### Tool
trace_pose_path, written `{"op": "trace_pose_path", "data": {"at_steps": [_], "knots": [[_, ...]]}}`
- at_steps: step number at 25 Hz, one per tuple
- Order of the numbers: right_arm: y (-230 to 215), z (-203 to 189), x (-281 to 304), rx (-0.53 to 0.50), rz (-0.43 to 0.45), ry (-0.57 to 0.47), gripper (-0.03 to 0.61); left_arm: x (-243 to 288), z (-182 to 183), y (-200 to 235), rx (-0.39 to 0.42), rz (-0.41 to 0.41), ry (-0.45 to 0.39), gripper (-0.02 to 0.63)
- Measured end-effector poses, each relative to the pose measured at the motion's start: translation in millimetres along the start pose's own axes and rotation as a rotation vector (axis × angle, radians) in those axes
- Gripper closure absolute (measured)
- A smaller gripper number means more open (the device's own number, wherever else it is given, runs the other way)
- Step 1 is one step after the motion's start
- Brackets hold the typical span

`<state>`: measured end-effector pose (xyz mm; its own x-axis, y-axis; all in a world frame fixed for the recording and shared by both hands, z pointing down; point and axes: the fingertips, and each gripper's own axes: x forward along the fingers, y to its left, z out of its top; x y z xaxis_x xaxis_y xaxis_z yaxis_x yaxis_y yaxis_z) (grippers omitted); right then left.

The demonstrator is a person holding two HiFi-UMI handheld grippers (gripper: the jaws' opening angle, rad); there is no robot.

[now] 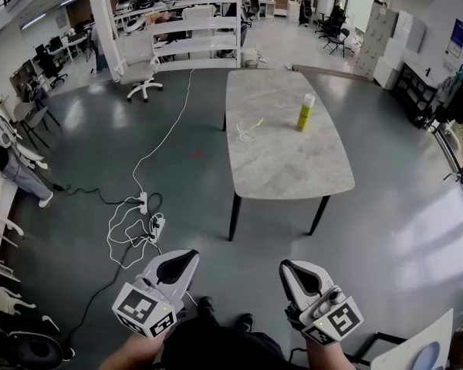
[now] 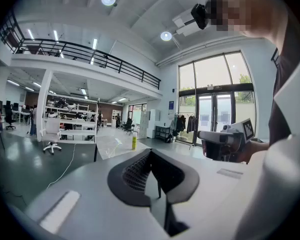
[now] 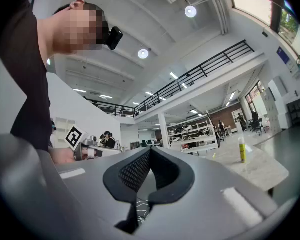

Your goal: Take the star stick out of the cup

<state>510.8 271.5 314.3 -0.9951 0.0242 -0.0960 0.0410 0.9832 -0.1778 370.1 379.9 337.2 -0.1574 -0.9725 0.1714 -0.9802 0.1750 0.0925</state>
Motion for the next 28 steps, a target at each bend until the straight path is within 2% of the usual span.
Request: {"op": "trace_pose_path", "data": {"at_steps": [10,14,16,22,28], "knots": [[21.6,-0.8,37.8,-0.001,0.013,-0.002,0.568,-20.9,-6.5,37.9,-0.010,0.039,-0.015,0.614],[36.9,-1.9,64.9,-0.002,0.068,-0.003,0.566,-19.6,-14.1,67.2,-0.040,0.035,-0.011,0.614],[40.3,-4.6,81.8,-0.007,0.090,0.011,0.565,-16.7,-9.8,79.7,-0.042,0.027,-0.027,0.614],[43.4,-6.0,134.4,0.024,0.069,-0.009,0.563,-16.4,-6.4,117.0,-0.017,-0.013,-0.030,0.614],[58.3,-21.6,186.1,0.020,0.087,0.024,0.555,-17.4,-4.0,157.2,0.002,-0.047,-0.022,0.614]]}}
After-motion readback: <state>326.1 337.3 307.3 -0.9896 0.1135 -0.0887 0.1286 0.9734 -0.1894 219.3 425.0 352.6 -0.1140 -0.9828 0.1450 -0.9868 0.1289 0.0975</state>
